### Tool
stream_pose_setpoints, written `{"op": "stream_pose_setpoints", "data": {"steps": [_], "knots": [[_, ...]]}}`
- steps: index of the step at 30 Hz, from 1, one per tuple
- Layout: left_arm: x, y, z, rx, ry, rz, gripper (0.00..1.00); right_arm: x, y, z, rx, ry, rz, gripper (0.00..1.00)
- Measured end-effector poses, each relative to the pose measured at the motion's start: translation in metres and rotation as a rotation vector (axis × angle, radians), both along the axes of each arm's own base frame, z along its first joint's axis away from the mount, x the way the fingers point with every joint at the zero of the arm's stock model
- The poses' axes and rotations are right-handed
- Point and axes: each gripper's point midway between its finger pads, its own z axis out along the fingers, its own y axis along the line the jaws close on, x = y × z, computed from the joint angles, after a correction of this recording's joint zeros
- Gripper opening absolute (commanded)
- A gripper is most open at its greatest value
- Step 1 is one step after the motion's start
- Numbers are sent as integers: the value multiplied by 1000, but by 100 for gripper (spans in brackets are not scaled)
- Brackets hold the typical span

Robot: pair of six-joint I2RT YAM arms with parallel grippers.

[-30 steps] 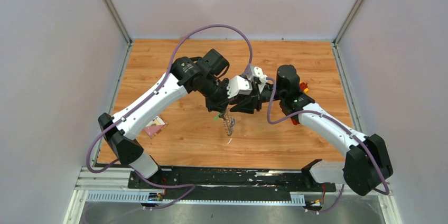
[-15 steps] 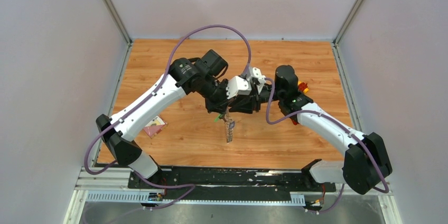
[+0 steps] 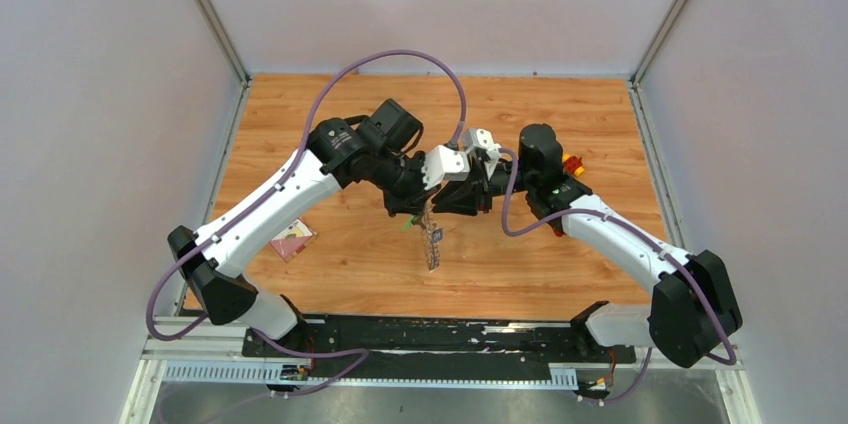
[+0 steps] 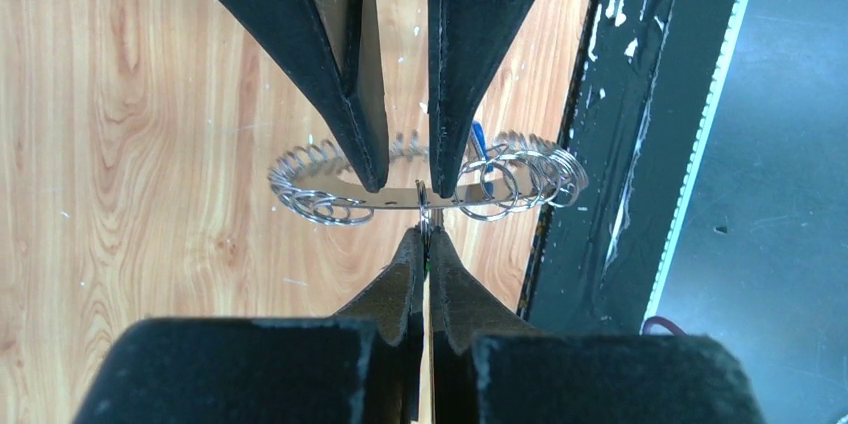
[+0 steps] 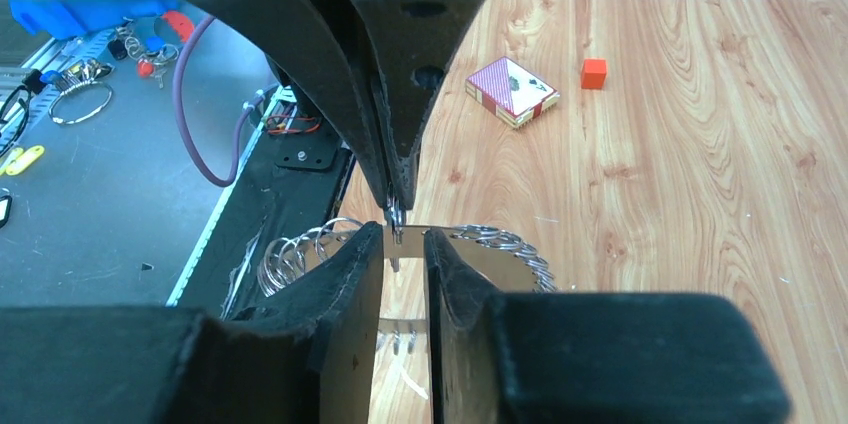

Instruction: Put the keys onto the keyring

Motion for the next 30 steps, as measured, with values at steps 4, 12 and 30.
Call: {"op": "stream_pose_setpoints", "data": {"steps": [4, 12, 30], "knots": [[1, -1, 3, -27, -25, 1, 0, 0, 0, 0, -1, 5, 0, 26], [3, -5, 13, -75, -58, 4, 0, -1, 0, 1, 0, 22, 2, 26], [1, -8, 9, -86, -38, -2, 0, -2, 0, 5, 7, 36, 4, 16]]}}
